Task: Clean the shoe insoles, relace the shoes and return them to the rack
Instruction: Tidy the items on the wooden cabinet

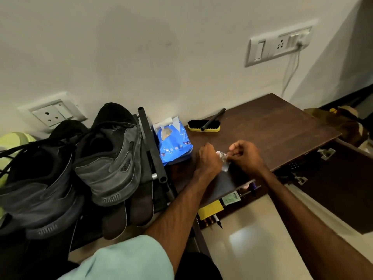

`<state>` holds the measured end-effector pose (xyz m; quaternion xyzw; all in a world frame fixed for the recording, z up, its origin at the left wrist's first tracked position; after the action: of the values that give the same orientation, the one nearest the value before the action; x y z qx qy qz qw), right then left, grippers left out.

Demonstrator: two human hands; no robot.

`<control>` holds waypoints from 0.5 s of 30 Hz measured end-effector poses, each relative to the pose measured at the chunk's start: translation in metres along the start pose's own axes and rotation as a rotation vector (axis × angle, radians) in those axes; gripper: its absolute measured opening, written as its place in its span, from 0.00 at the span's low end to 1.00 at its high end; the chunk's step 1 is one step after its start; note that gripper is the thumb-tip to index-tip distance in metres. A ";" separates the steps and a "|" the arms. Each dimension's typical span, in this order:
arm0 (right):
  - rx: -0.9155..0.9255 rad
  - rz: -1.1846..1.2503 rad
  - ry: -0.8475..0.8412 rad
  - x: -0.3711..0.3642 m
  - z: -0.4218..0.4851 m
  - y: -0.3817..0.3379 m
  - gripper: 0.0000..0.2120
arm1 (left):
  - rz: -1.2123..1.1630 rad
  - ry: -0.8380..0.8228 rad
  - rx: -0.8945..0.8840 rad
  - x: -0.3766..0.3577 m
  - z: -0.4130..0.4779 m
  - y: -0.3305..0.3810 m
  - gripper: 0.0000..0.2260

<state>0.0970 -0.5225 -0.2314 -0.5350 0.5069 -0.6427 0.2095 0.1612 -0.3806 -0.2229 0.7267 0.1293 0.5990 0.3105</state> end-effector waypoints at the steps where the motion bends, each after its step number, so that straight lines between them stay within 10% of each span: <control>1: 0.008 0.002 -0.041 0.002 0.000 -0.003 0.11 | -0.065 -0.014 0.007 0.001 -0.005 0.000 0.14; 8: 0.380 -0.482 0.159 0.003 0.050 -0.080 0.25 | -0.236 0.065 0.036 0.003 -0.019 -0.011 0.09; 11: 0.417 -0.785 -0.009 -0.033 0.091 -0.092 0.41 | -0.190 0.058 -0.037 -0.002 -0.021 -0.008 0.10; 15: 0.371 -1.092 -0.184 -0.064 0.125 -0.066 0.36 | -0.181 0.086 -0.080 -0.007 -0.020 -0.014 0.09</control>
<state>0.2491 -0.4974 -0.2154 -0.7266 0.0161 -0.6866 -0.0189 0.1429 -0.3678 -0.2356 0.6725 0.1834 0.6040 0.3863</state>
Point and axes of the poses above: each hand's wrist, its own z-axis towards the middle knuckle, its own x-axis out of the back of the hand, y = z × x, the point moved 9 cm from there along z, towards the middle knuckle, and after that the axes turned 2 degrees about -z, right-handed, at the moved point
